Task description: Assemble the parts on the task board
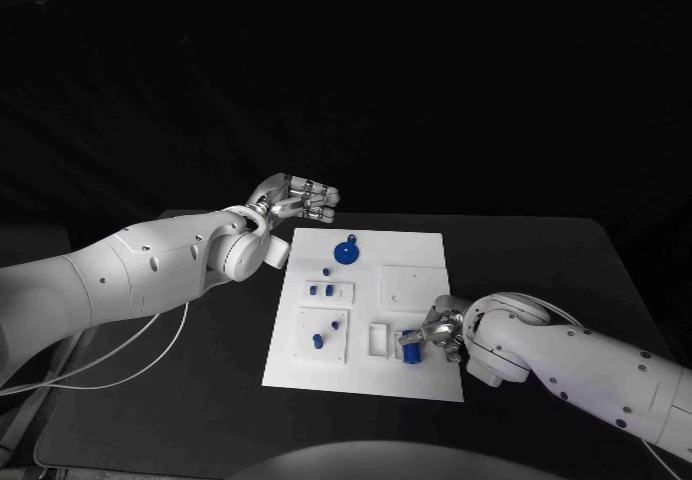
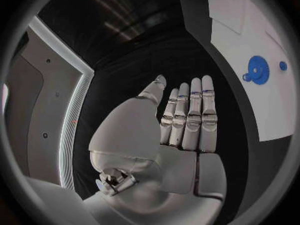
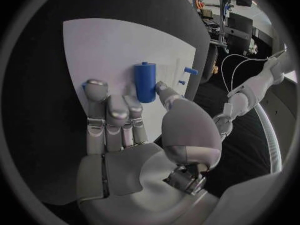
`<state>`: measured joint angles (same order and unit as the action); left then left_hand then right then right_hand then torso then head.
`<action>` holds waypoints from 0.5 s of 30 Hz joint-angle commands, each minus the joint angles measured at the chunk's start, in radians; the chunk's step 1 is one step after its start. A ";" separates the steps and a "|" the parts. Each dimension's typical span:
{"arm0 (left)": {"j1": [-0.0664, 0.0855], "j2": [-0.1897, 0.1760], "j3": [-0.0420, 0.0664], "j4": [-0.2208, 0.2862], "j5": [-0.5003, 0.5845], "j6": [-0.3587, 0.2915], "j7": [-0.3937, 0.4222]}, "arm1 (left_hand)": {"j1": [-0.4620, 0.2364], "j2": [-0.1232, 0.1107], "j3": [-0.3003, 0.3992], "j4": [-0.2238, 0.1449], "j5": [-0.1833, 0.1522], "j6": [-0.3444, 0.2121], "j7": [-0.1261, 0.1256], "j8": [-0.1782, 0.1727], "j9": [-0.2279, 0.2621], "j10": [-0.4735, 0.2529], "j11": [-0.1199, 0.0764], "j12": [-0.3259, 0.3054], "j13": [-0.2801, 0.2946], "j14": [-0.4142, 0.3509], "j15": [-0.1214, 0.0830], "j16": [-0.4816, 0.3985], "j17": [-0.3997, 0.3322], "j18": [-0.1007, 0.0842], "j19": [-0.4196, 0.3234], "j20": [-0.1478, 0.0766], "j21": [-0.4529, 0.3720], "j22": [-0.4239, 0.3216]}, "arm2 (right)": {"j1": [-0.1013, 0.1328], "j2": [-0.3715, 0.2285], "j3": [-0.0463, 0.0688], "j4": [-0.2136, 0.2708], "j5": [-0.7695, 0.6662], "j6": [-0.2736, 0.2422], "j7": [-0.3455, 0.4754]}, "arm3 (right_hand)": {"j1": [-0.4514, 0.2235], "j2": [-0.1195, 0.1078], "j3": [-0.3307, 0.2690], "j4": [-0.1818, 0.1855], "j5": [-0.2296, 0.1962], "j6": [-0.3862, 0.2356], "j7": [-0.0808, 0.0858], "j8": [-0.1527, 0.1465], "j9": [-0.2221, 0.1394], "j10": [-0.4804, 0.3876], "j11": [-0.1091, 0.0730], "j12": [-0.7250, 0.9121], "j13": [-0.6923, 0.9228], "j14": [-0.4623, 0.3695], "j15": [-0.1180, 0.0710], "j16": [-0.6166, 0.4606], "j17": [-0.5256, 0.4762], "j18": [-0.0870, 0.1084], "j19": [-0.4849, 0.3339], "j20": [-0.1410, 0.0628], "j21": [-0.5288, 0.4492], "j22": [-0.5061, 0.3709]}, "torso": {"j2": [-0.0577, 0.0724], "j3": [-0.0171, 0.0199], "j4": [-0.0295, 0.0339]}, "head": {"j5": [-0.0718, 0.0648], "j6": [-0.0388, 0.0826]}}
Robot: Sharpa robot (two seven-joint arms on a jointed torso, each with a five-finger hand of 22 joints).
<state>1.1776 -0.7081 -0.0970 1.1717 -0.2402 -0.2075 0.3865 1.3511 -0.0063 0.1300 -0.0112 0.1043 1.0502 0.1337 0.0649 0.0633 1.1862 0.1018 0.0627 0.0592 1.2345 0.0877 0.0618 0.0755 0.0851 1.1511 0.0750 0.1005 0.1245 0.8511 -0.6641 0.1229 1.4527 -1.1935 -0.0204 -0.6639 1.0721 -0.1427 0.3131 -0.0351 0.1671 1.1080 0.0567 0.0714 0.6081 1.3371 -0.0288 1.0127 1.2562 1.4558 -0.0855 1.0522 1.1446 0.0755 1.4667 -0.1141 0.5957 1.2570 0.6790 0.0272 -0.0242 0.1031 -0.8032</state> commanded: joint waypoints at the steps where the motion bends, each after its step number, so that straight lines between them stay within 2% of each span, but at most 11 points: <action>1: 0.000 0.001 0.001 0.002 0.007 0.020 0.004 | 0.004 0.006 -0.007 -0.001 -0.001 -0.007 0.000 -0.003 0.000 -0.002 0.005 -0.004 0.000 -0.001 0.005 0.001 0.001 -0.004 0.003 0.003 -0.002 -0.001 | -0.018 0.003 -0.017 -0.011 -0.019 0.020 -0.023 | 0.027 0.050 0.013 -0.049 0.035 0.011 -0.005 -0.008 -0.159 0.002 -0.006 -0.003 0.003 0.006 -0.005 -0.006 0.000 0.002 0.046 0.002 0.004 0.002 | 0.000 -0.0009 0.0005 | -0.001 -0.001; 6: 0.000 0.000 0.001 0.001 0.007 0.022 0.002 | 0.004 0.007 -0.008 -0.001 -0.001 -0.009 0.001 -0.003 -0.001 -0.004 0.006 -0.005 0.000 -0.001 0.005 0.001 0.001 -0.004 0.003 0.003 -0.003 -0.002 | -0.018 0.002 -0.018 -0.009 -0.008 -0.011 -0.019 | 0.014 0.060 0.013 -0.073 0.098 0.023 -0.010 -0.008 -0.160 0.007 -0.009 0.002 0.006 0.006 -0.007 -0.006 -0.001 -0.001 0.047 0.000 0.010 0.006 | 0.000 -0.0012 0.0008 | -0.003 -0.001; 10: 0.000 -0.001 0.001 -0.001 0.007 0.022 -0.001 | 0.004 0.007 -0.008 -0.001 -0.001 -0.009 0.001 -0.003 -0.001 -0.004 0.006 -0.005 0.000 -0.001 0.005 0.001 0.001 -0.004 0.003 0.003 -0.003 -0.002 | -0.016 -0.010 -0.018 0.005 0.043 -0.038 -0.018 | 0.004 0.068 0.013 -0.088 0.118 0.030 -0.013 -0.008 -0.161 0.010 -0.012 0.004 0.008 0.007 -0.009 -0.005 -0.002 -0.003 0.047 -0.002 0.014 0.009 | 0.000 -0.0016 0.0015 | -0.003 -0.002; 15: 0.000 -0.001 0.001 -0.007 0.007 0.024 -0.003 | 0.003 0.009 -0.009 -0.001 0.000 -0.009 0.001 -0.003 0.000 -0.004 0.006 -0.005 0.000 0.000 0.005 0.001 0.001 -0.004 0.004 0.003 -0.003 -0.003 | 0.004 -0.021 -0.018 0.021 0.155 -0.091 -0.018 | -0.005 0.074 0.017 -0.105 0.166 0.026 -0.011 -0.008 -0.168 0.005 -0.011 -0.006 0.004 0.006 -0.009 -0.006 -0.004 -0.003 0.047 -0.003 0.012 0.009 | -0.001 -0.0026 -0.0004 | -0.003 -0.002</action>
<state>1.1776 -0.7104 -0.0970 1.1651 -0.2399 -0.2004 0.3820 1.3512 -0.0063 0.1274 -0.0140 0.1043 1.0502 0.1337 0.0649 0.0633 1.1862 0.1018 0.0627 0.0592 1.2345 0.0877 0.0618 0.0753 0.0851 1.1511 0.0750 0.1005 0.1225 0.8565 -0.6844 0.1091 1.4734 -1.1316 -0.0775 -0.6632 1.0438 -0.1006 0.2765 -0.0793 0.3255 1.1309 0.0421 0.0566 0.5172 1.3439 -0.0357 1.0127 1.2618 1.4615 -0.0876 1.0485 1.1414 0.0741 1.4667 -0.1142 0.6038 1.2649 0.6792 0.0255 -0.0234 0.0996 -0.8053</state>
